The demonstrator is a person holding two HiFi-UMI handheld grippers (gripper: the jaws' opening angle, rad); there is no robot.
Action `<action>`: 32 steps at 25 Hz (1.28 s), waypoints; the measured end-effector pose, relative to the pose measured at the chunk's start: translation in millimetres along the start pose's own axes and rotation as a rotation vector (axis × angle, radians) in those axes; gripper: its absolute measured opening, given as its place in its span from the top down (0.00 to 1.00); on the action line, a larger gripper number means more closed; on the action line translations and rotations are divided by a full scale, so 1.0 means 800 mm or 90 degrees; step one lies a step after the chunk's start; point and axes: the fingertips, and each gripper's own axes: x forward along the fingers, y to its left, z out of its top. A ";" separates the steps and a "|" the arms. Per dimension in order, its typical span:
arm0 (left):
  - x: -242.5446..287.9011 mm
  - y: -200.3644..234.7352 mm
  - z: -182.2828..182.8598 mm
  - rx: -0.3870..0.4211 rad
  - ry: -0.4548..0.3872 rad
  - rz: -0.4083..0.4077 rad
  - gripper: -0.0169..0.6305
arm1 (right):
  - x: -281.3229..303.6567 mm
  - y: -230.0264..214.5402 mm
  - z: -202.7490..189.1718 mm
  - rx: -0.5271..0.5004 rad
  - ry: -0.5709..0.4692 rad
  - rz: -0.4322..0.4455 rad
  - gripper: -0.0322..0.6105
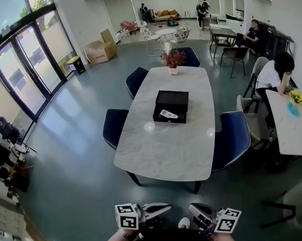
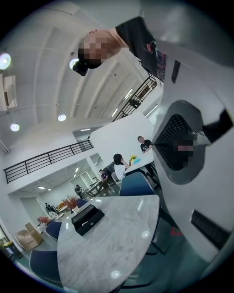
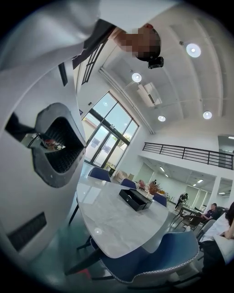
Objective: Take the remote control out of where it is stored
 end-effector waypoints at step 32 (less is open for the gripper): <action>-0.235 0.144 0.165 -0.022 -0.062 -0.040 0.97 | 0.300 -0.021 0.080 -0.154 -0.035 -0.101 0.94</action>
